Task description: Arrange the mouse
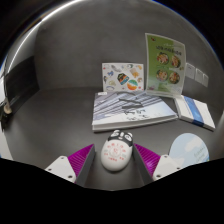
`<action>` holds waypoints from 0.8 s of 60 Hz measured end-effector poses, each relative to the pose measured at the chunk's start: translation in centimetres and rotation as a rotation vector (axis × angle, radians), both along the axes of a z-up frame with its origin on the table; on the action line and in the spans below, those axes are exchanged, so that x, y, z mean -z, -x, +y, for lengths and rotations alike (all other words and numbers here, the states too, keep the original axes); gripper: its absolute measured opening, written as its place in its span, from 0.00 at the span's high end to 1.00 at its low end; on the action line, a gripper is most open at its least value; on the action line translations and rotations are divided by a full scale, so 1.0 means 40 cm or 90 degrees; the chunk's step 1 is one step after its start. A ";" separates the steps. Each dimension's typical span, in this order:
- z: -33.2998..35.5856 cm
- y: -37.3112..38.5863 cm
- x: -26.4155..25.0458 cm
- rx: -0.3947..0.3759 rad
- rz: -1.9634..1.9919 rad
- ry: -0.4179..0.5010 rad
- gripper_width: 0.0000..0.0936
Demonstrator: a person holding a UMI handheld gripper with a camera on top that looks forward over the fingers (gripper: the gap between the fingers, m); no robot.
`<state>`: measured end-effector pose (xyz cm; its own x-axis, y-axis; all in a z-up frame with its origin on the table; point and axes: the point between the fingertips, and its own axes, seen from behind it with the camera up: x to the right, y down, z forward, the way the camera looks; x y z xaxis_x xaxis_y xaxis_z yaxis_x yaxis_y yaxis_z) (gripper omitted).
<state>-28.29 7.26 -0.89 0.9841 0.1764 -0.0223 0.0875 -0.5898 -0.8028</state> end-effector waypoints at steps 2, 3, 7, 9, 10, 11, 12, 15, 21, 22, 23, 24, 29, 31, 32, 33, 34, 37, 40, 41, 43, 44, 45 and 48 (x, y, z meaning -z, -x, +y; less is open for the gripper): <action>0.017 0.003 0.000 0.014 0.000 0.001 0.13; 0.023 0.003 0.001 0.022 0.000 0.002 0.14; 0.036 0.002 0.002 0.046 -0.006 0.002 0.34; 0.037 0.007 0.003 0.055 0.002 0.003 0.42; 0.036 0.006 0.003 0.061 0.002 0.003 0.44; 0.036 0.006 0.003 0.066 0.002 0.004 0.46; 0.035 0.006 0.003 0.069 0.000 0.005 0.46; 0.032 0.008 0.002 0.078 -0.009 0.005 0.52; 0.012 0.045 -0.029 0.060 -0.002 0.001 0.54; 0.007 0.054 -0.045 0.057 0.008 -0.006 0.54; 0.005 0.060 -0.066 0.057 0.016 -0.014 0.54; 0.003 0.063 -0.089 0.058 0.023 -0.023 0.54; 0.000 0.023 -0.238 0.062 0.032 -0.093 0.54; -0.003 -0.021 -0.300 0.068 0.026 -0.123 0.54; 0.001 -0.049 -0.336 0.074 0.017 -0.136 0.54; -0.012 -0.080 -0.367 0.077 0.011 -0.151 0.54; -0.016 -0.113 -0.389 0.082 0.001 -0.163 0.54; -0.019 -0.229 -0.431 0.110 -0.029 -0.187 0.55; -0.024 -0.345 -0.417 0.138 -0.055 -0.176 0.55; -0.030 -0.382 -0.403 0.144 -0.063 -0.168 0.55; -0.037 -0.448 -0.367 0.153 -0.074 -0.152 0.55; -0.041 -0.483 -0.338 0.155 -0.075 -0.144 0.55; -0.047 -0.510 -0.318 0.159 -0.075 -0.131 0.55; -0.054 -0.571 -0.228 0.162 -0.065 -0.087 0.55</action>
<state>-5.44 5.09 8.24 0.9929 -0.0812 0.0865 0.0357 -0.4908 -0.8705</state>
